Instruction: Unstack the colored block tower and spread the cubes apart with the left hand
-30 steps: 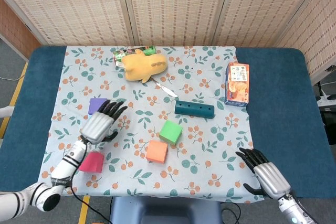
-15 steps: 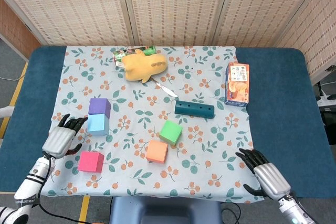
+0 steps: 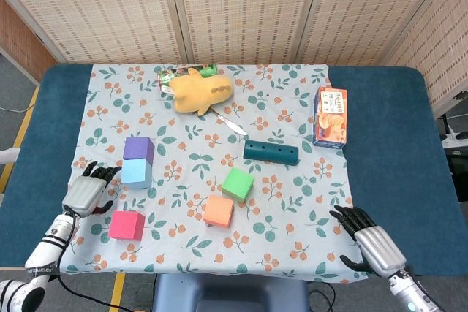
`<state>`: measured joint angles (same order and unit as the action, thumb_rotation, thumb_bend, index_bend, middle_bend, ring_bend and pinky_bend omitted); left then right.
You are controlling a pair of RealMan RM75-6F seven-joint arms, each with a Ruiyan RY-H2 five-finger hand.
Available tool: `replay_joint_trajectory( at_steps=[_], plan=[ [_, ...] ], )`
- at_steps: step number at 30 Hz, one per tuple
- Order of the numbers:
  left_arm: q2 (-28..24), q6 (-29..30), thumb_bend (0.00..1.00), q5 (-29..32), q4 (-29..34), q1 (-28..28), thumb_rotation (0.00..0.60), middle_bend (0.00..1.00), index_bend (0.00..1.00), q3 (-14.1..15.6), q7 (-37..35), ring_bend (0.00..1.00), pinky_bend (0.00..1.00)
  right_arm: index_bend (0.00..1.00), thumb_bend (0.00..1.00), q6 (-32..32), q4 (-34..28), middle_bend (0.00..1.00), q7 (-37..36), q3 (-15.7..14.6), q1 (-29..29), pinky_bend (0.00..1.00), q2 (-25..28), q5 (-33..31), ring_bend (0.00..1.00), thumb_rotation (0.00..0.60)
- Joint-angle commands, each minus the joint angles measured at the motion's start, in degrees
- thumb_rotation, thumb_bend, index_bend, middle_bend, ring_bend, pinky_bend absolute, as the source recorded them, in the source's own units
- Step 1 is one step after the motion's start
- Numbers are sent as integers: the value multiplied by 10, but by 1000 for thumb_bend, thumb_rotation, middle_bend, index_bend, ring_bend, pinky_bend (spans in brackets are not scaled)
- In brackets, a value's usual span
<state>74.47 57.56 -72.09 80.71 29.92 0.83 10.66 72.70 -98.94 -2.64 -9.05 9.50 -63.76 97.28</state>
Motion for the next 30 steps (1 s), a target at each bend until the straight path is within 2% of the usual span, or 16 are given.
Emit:
replay_joint_trajectory(
  at_steps=[1,14,22,30],
  plan=[
    [4,-6,350,3,-4,2,600,176,142,-4,4,157,63,0,186,1,0,0,1,0,-1,0,0,0,0,600],
    [13,-31,351,0,1,15,600,199,180,-18,5,156,71,0,186,-8,2,0,10,2,1,0,-5,-9,0,600],
    [29,-30,350,-24,50,43,600,200,180,-33,44,157,79,0,186,-8,1,0,9,3,2,0,-3,-11,0,600],
    [46,-24,350,-45,102,62,600,197,180,-37,89,156,86,0,186,0,0,0,1,4,0,0,2,-7,0,600]
  ],
)
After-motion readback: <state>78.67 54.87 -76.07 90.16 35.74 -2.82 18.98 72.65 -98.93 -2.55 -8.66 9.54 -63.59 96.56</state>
